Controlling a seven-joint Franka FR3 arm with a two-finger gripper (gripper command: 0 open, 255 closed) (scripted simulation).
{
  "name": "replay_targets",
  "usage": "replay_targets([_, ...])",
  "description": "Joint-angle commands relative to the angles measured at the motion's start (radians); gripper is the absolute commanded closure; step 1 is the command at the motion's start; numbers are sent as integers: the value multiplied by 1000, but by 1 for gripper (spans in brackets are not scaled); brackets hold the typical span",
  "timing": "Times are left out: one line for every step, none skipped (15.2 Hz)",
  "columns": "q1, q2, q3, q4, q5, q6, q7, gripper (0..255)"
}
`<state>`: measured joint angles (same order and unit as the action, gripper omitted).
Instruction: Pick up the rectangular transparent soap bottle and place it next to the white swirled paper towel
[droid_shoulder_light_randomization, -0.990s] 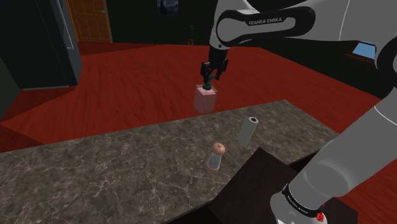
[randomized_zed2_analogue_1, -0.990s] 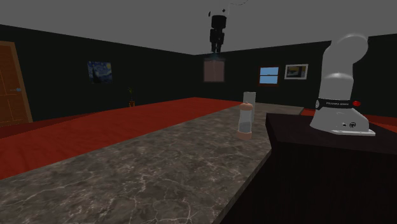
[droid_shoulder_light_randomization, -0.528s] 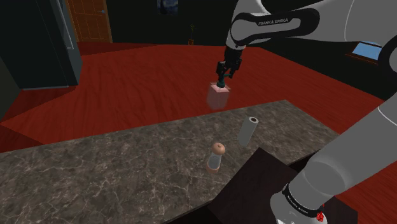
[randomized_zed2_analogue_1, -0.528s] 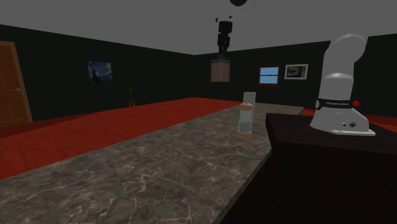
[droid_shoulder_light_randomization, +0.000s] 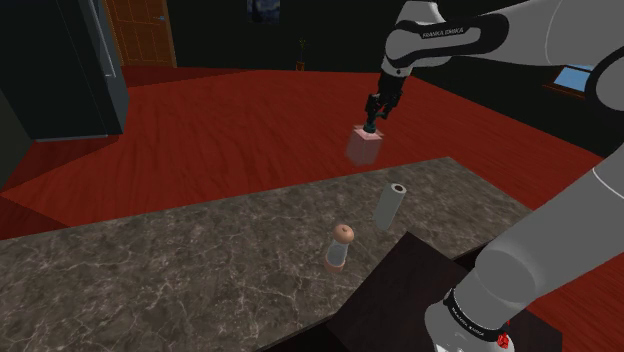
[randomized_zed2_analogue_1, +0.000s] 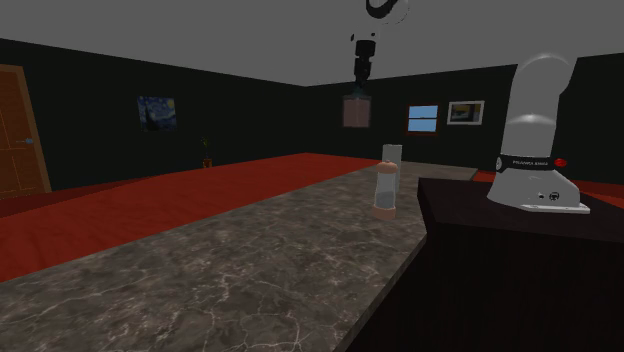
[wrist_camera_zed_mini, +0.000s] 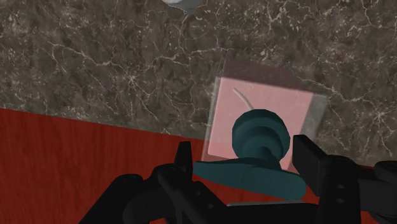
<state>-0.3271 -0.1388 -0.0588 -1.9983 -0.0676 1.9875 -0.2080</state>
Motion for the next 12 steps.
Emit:
replay_targets([-11,16,-15,-1,2,19,-27,255])
replay_targets([-11,17,-15,-13,2,32,-26,255])
replay_targets([-11,19,-15,-25,1,46,-26,255])
replay_targets([-11,21,-16,-36,1,59,-25,255])
replay_targets([-11,23,-16,-47,1,72,-25,255])
replay_targets([-11,26,-16,-58,1,86,-24,255])
replay_targets([-12,29,-16,-68,0,99,-23,255])
replay_targets([-12,32,-16,-79,0,112,-23,255])
replay_targets([-12,35,-17,-89,0,125,-22,255])
replay_targets([-12,38,-17,-99,0,139,-22,255])
replay_targets([-12,42,-17,-109,-1,152,-21,255])
replay_targets([-12,45,-17,-118,-1,165,-20,255])
